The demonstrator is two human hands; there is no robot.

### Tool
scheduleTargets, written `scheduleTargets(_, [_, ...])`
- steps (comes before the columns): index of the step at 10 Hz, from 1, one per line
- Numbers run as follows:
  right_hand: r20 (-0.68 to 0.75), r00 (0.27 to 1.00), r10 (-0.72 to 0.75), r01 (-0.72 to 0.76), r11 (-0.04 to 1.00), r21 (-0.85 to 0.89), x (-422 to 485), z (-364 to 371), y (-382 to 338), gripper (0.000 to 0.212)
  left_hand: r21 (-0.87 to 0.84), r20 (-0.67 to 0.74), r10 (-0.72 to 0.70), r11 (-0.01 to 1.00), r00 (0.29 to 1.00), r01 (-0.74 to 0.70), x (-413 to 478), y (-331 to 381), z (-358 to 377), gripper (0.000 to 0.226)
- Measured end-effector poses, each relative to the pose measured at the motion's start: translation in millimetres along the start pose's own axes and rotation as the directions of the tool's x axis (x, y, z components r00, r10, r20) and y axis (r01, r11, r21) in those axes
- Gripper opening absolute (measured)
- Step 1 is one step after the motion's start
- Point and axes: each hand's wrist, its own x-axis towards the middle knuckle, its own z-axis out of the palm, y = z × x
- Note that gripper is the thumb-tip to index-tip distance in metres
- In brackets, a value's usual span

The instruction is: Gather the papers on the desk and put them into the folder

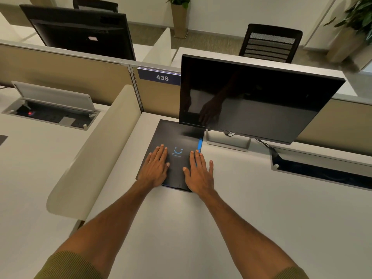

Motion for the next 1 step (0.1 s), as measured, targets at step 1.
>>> scheduleTargets(1, [-0.017,1.0,0.006,-0.006,1.0,-0.005,-9.2,-8.1,4.3,0.074,0.03,-0.003,0.026,0.999,1.0,-0.026,-9.5,10.6,-4.5,0.068])
